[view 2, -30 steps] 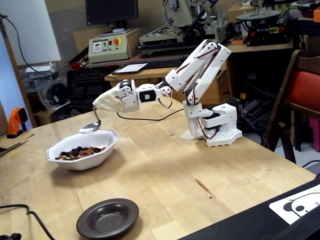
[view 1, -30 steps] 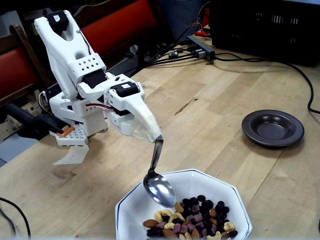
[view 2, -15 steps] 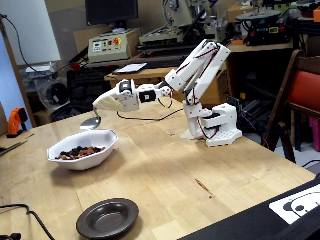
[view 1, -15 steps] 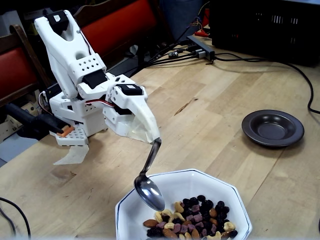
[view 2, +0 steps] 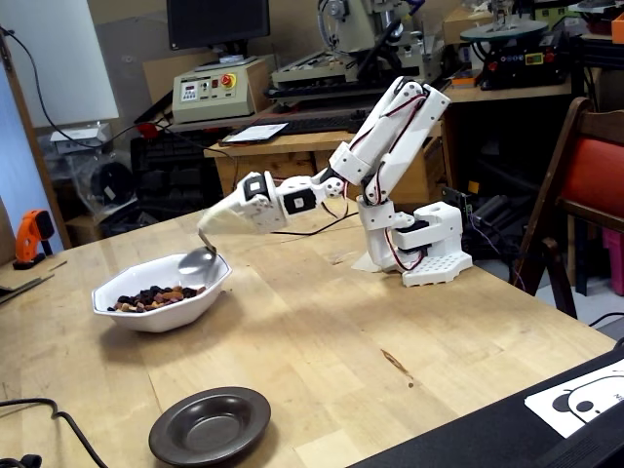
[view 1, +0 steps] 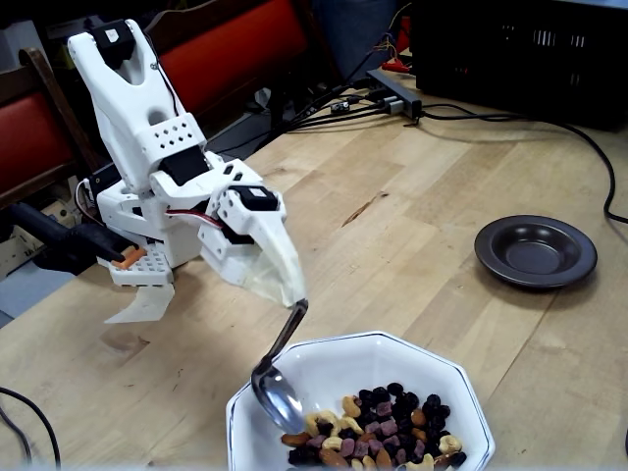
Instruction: Use spoon to transfer food from the white bowl to brown plate
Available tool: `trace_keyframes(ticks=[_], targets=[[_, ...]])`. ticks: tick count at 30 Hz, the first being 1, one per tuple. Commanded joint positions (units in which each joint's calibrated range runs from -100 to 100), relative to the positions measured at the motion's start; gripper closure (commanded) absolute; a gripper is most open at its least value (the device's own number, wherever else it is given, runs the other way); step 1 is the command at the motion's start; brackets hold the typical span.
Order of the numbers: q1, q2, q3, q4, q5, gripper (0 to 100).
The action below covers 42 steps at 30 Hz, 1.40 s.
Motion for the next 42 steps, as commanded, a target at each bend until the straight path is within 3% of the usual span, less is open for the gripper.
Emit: trace_keyframes(ticks=[1,21,30,42], targets=[[-0.03,-1.21,2.68,-1.18,0.00,98],[-0.03,-0.44,0.12,-1.18,-7.13,98],[-0.03,3.07,-10.94,-1.18,-7.28,98],[-0.03,13.08,-12.62,-1.26,-6.89,98]])
